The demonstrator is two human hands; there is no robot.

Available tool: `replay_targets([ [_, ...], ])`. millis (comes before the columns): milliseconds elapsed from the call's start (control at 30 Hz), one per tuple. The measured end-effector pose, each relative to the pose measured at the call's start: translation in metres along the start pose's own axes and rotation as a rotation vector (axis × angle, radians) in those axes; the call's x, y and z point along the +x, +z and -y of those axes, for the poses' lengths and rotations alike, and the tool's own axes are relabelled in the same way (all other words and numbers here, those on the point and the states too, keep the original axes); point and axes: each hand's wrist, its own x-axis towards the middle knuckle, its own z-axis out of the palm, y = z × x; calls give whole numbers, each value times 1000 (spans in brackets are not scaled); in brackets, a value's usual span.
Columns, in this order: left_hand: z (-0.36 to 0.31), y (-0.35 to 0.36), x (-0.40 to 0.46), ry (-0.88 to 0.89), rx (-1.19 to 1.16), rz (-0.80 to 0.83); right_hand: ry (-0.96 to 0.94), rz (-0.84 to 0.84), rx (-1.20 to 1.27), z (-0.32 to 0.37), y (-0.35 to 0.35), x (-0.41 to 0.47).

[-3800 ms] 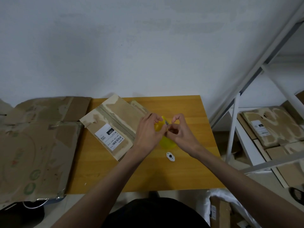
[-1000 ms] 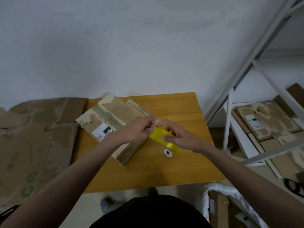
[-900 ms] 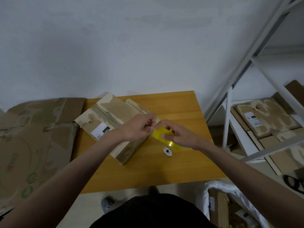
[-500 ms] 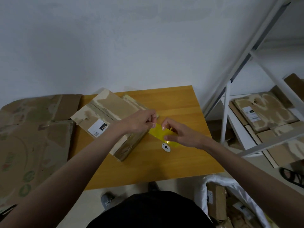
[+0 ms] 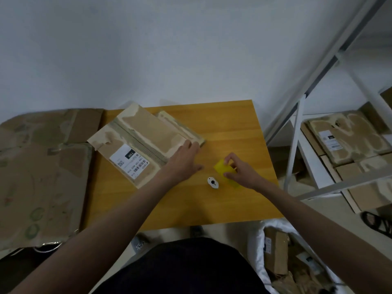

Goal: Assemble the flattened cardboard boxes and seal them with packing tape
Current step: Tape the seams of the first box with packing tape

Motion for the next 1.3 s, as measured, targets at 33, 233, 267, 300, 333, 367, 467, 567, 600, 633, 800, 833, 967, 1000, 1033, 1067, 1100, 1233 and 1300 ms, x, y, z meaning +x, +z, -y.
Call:
replay_targets([
  [33, 2, 0, -1, -1, 3, -16, 49, -19, -21, -8, 1, 5],
  [233, 16, -9, -7, -62, 28, -65, 120, 28, -278, -42, 12, 28],
  [267, 18, -11, -8, -73, 28, -75, 122, 43, -308, -46, 16, 31],
  [300, 20, -15, -9, -84, 24, -81, 135, 59, -338, -49, 19, 34],
  [333, 24, -17, -11, -98, 23, -83, 151, 80, -372, -50, 23, 38],
  [367, 28, -20, -12, -115, 26, -87, 169, 107, -419, -50, 26, 41],
  [467, 49, -24, -17, -159, 47, -119, 195, 194, -546, -47, 31, 46],
  [567, 72, -25, -24, -230, 36, -122, 214, 287, -560, -46, 38, 47],
  [600, 79, -25, -27, -242, 37, -108, 212, 306, -552, -48, 40, 49],
  [633, 85, -24, -30, -246, 46, -100, 213, 319, -536, -51, 42, 50],
  [800, 104, -22, -33, -322, 74, -16, 113, 194, -464, -14, 34, 68],
  [833, 108, -21, -33, -308, 93, 19, 55, 128, -405, 4, 35, 73],
  [967, 127, -8, -36, -255, 164, 119, -301, 0, -334, 76, 48, 90],
  [1000, 132, -3, -37, -241, 191, 110, -387, 23, -363, 90, 54, 93],
  [1033, 137, 3, -38, -202, 230, 89, -455, 55, -407, 102, 60, 97],
  [1067, 138, 6, -39, -178, 256, 81, -502, 90, -467, 112, 67, 102],
  [1100, 141, 8, -39, -155, 277, 85, -531, 122, -535, 120, 74, 108],
  [1233, 159, 2, -41, -108, 294, 96, -515, 281, -820, 135, 94, 120],
  [1300, 175, -5, -39, -71, 333, 98, -460, 330, -905, 134, 96, 117],
])
